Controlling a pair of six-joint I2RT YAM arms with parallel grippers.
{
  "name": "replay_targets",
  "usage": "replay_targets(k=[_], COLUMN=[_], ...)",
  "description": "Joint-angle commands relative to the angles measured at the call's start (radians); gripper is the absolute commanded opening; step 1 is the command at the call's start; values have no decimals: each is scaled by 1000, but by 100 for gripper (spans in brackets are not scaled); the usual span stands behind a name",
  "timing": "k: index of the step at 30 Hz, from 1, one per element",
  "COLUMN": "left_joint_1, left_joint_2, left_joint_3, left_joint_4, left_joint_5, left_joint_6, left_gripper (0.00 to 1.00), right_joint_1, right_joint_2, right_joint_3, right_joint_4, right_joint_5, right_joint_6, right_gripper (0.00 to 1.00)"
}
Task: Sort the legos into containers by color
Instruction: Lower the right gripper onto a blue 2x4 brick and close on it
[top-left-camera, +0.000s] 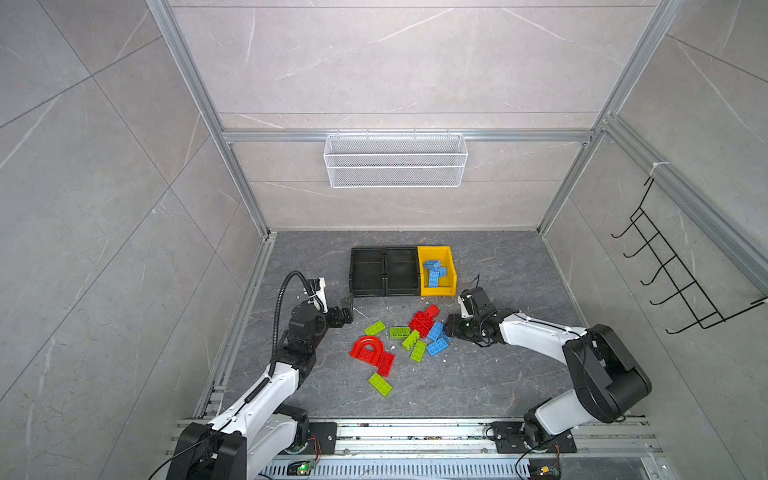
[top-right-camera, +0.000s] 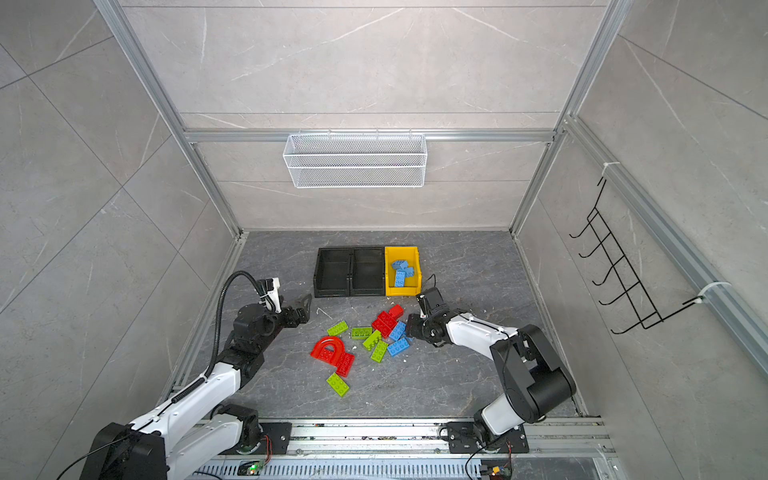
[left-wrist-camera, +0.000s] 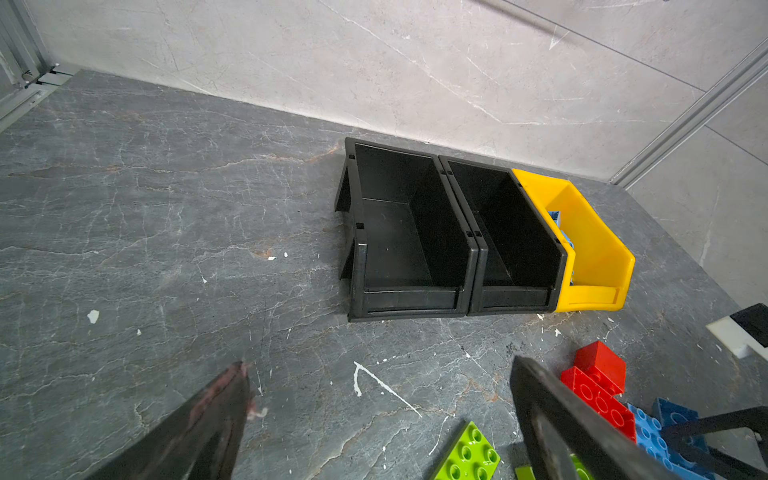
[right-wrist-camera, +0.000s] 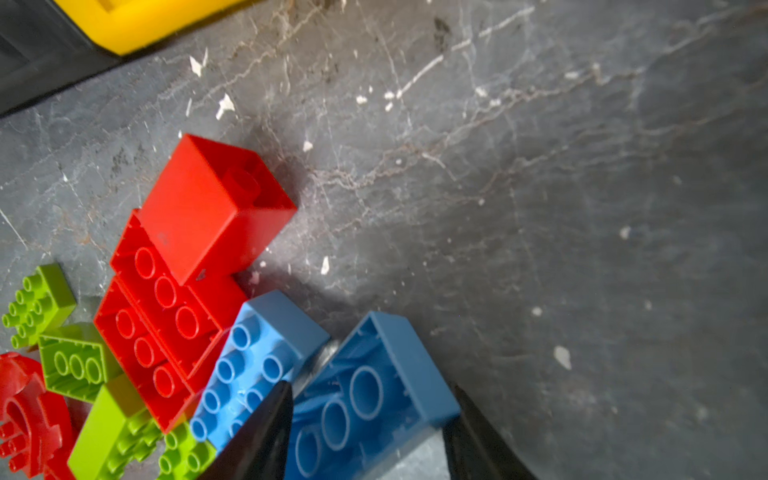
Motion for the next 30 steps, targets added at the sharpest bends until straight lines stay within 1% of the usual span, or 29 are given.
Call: replay_targets(k=[1, 5, 10, 20, 26, 30], left_joint_1=[-2, -2, -2, -2, -2, -2], left_joint_2=[-23, -23, -22, -20, -6, -11], left_joint_3=[7, 7, 8, 8, 12, 10], left_joint_4=[38, 37, 37, 35, 40, 37], left_joint_5=[1, -2, -2, -2, 1, -2], left_joint_6=[16, 16, 17, 19, 17, 20], left_gripper=[100, 100, 100, 100, 100, 100], right_joint_1=[5, 5, 5, 5, 5, 5], right_joint_2=[21, 18, 12, 5, -44, -53], right_joint_3=[21, 25, 17, 28, 25, 32], right_joint_4=[6, 0, 0, -26, -57, -72], right_joint_5=[11, 16, 22, 42, 79, 73], right_joint_6=[-1, -6, -7, -25, -44, -55], right_gripper=[55, 51, 47, 42, 38, 36])
